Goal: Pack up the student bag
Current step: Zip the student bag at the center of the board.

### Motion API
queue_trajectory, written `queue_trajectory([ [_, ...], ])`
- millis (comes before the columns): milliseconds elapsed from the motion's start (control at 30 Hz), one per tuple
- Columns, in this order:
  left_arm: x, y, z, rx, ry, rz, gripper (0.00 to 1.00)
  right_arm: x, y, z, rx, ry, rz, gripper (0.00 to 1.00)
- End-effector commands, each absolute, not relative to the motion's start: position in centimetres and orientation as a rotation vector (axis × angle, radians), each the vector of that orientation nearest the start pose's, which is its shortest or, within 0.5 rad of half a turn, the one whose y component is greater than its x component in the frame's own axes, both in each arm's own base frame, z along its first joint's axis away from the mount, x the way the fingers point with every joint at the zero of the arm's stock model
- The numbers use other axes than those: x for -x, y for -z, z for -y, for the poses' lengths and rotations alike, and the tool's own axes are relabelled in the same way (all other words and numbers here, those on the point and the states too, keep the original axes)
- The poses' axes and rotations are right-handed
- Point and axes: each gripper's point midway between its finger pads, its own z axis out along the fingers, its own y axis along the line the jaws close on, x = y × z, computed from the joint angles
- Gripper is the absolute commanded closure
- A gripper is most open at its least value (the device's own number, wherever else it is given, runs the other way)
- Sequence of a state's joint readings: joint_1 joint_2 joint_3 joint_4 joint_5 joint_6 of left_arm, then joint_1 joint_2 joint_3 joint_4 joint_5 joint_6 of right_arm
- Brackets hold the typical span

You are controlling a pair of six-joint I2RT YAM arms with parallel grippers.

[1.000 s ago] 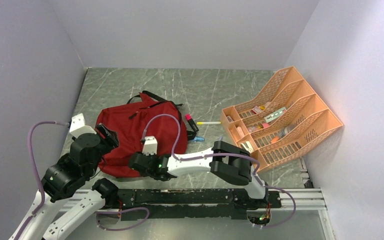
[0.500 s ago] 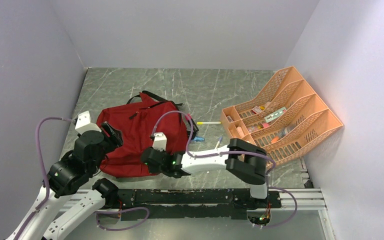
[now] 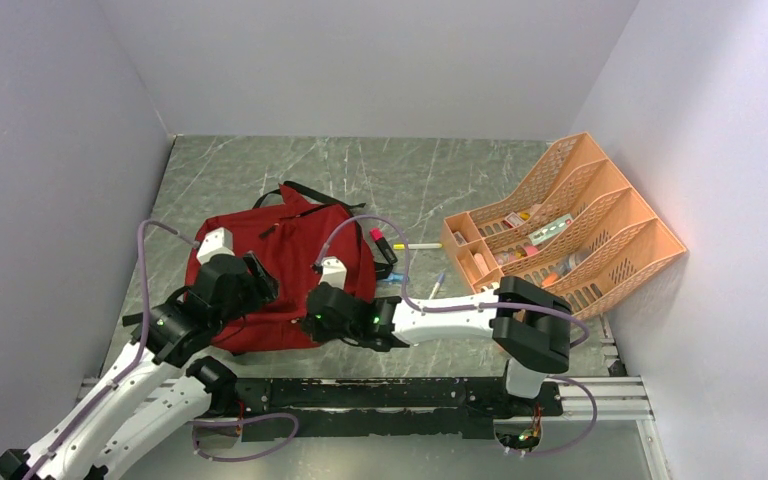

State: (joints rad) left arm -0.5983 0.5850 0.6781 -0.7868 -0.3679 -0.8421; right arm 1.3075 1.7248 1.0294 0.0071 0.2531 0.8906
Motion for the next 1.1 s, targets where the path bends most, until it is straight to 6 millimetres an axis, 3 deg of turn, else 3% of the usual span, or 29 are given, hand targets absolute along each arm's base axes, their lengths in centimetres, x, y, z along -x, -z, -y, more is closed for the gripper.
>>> queue_trajectory([
  [0,-19.3,-15.3,10.9,0.537,0.5,-2.215,0.34,-13.6,-10.5,-44.8,0.398,-0.942,-2.292,1.0],
  [200,-18.1,-14.0,11.3,0.575,0.527,-2.284,0.35,-12.6,-10.9,-45.5,0.519,-1.007,-2.252,1.0],
  [467,-15.8,-11.5,11.9,0.62,0.564,-2.411,0.36,-13.0,-11.7,-45.1,0.526,-0.989,-2.224,1.0],
  [833,-15.2,-8.5,13.0,0.631,0.591,-2.496,0.37,-13.2,-11.7,-44.3,0.545,-0.951,-2.208,1.0],
  [1067,-14.9,-6.5,12.3,0.668,0.531,-2.516,0.37,-13.5,-11.0,-43.6,0.536,-0.896,-2.23,1.0],
])
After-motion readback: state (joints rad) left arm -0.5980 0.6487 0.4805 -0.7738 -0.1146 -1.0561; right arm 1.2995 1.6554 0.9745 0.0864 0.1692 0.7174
